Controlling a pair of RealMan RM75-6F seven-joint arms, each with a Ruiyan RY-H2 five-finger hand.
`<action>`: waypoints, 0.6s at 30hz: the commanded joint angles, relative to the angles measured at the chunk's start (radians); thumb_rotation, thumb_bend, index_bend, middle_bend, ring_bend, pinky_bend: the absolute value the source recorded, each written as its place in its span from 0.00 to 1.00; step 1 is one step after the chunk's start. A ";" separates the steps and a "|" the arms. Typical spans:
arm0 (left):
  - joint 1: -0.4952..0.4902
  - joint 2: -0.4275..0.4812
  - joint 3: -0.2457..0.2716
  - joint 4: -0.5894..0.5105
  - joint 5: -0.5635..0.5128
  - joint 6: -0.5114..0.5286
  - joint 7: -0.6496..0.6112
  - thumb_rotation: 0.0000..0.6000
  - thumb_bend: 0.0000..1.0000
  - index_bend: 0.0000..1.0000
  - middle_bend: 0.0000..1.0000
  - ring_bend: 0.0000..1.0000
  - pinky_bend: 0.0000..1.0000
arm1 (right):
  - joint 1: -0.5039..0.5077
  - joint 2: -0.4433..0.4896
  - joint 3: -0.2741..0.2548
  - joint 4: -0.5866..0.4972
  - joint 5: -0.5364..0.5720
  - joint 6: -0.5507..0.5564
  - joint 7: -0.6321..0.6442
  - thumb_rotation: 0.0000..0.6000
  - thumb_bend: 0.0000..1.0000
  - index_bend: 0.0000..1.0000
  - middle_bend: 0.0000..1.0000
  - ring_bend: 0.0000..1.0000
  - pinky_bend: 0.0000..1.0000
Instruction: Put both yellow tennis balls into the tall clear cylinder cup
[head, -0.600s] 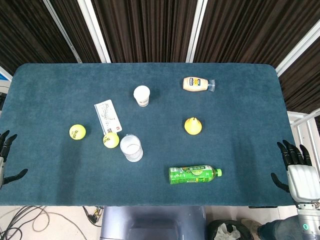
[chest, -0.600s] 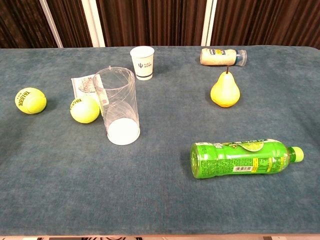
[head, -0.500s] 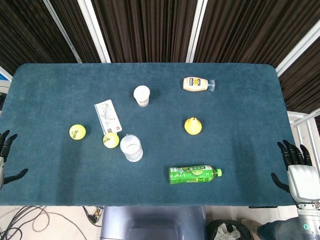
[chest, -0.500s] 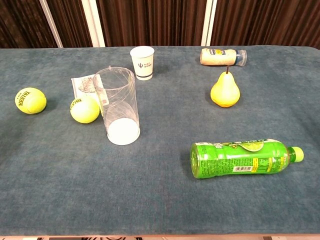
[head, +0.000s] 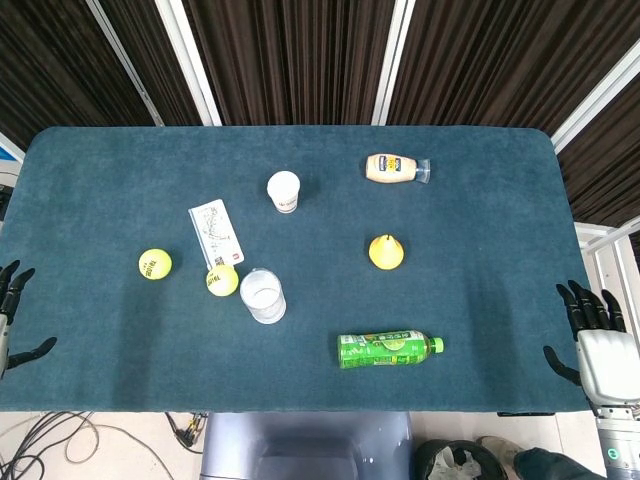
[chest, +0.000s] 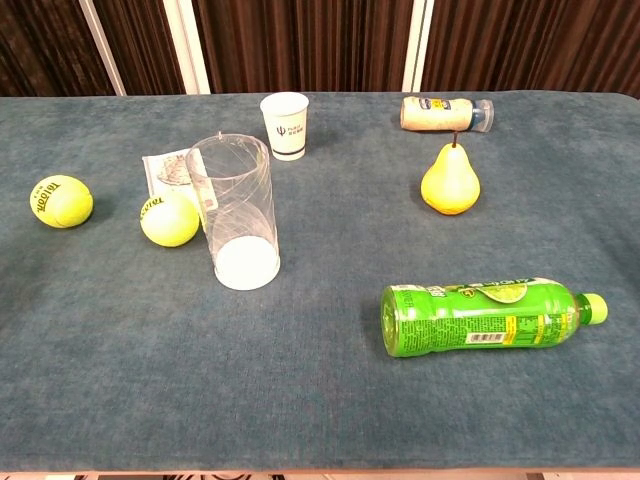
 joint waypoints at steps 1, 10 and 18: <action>0.000 0.002 0.001 -0.001 0.000 -0.002 -0.006 1.00 0.04 0.11 0.00 0.00 0.09 | -0.001 0.001 0.001 -0.002 0.000 0.003 0.000 1.00 0.34 0.08 0.08 0.11 0.04; -0.051 0.015 -0.004 0.019 0.009 -0.084 -0.048 1.00 0.04 0.11 0.00 0.00 0.10 | -0.006 0.004 0.004 -0.007 0.004 0.012 -0.010 1.00 0.34 0.08 0.08 0.11 0.04; -0.227 0.051 -0.055 0.026 -0.063 -0.372 -0.101 1.00 0.04 0.11 0.00 0.00 0.11 | -0.004 -0.001 0.003 -0.008 0.006 0.006 -0.022 1.00 0.34 0.08 0.08 0.11 0.04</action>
